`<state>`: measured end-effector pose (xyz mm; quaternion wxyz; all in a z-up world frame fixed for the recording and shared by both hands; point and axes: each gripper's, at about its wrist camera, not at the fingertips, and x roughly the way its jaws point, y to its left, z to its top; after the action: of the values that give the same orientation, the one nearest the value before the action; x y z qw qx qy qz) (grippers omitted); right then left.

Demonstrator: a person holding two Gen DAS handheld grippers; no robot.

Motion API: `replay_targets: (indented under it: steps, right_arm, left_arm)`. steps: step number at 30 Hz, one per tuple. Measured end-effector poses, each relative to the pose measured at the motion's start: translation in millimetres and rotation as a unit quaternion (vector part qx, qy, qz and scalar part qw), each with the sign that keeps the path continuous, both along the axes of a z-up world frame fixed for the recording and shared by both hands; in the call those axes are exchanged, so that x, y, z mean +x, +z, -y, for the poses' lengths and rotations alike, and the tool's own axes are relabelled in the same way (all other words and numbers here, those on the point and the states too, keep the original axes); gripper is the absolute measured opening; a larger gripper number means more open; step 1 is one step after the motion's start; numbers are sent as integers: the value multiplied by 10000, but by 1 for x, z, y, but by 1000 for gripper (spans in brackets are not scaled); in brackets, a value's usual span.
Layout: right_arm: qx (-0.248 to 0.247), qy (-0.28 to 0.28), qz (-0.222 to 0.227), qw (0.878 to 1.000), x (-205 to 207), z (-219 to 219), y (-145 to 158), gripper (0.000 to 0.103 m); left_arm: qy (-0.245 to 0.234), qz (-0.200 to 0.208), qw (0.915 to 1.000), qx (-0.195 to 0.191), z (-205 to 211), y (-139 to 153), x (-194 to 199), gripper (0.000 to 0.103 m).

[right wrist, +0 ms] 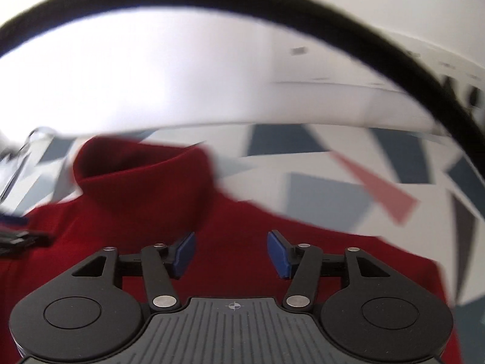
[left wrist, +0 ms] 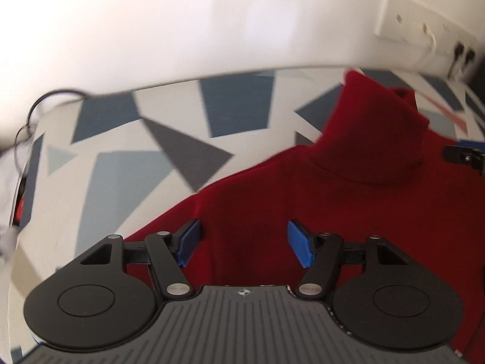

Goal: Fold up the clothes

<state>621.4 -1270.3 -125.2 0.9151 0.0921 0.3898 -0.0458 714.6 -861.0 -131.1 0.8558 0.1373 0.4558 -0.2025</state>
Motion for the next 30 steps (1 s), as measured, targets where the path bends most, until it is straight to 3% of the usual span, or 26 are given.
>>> replay_targets:
  steps: [2,4,7,11,14,17,18,19,21,22,25,30]
  right_arm:
    - [-203,-67,-210,9996,12,-5,-7,50]
    - [-237,-540,-255,9979,23,4,-11,51]
    - [548,-1122,-45,9922,32,26,2,49]
    - [925,-1122,552,9878,34,30,32,53]
    - [1082,-906,295,9895,68,35,35,59]
    - [1098,-668,-129,9916,92,30,25,59]
    - [1034,-636,-245,9923,98,29,21,52]
    - [969,-604,-360,9928,103,27,16,44]
    - [923,-592,-486,9928,104,29,12,7]
    - [941,-637,-441,9925,99,31,14,7]
    - [990,-599,-51,9933,78,36,26,6]
    - [878,-229,455,9948,34,40,43,5]
  left_arm:
    - [68,124,9999,-34,2,-4,6,69]
    - [399,118,9991,-114,-2,-6,17,72]
    - [944,-127,9950,-316,-9,1,35,70]
    - [985,-120,9874,-1235,-9,35,43,70]
    - [850,-114,9810,-1741,14,57,52,73]
    - [326,-69,9891,-1431,60,58,57,77]
    - [155,-38,9921,-1247,74,55,58,77]
    - [3,-14,9947,-1031,86,50,58,74]
    - [-161,-86,9975,-686,100,38,59,39]
    - [-136,-153,9978,-635,100,34,60,16]
    - [17,-239,9971,-715,84,31,56,14]
    - [-178,-106,9956,-919,60,49,27,12]
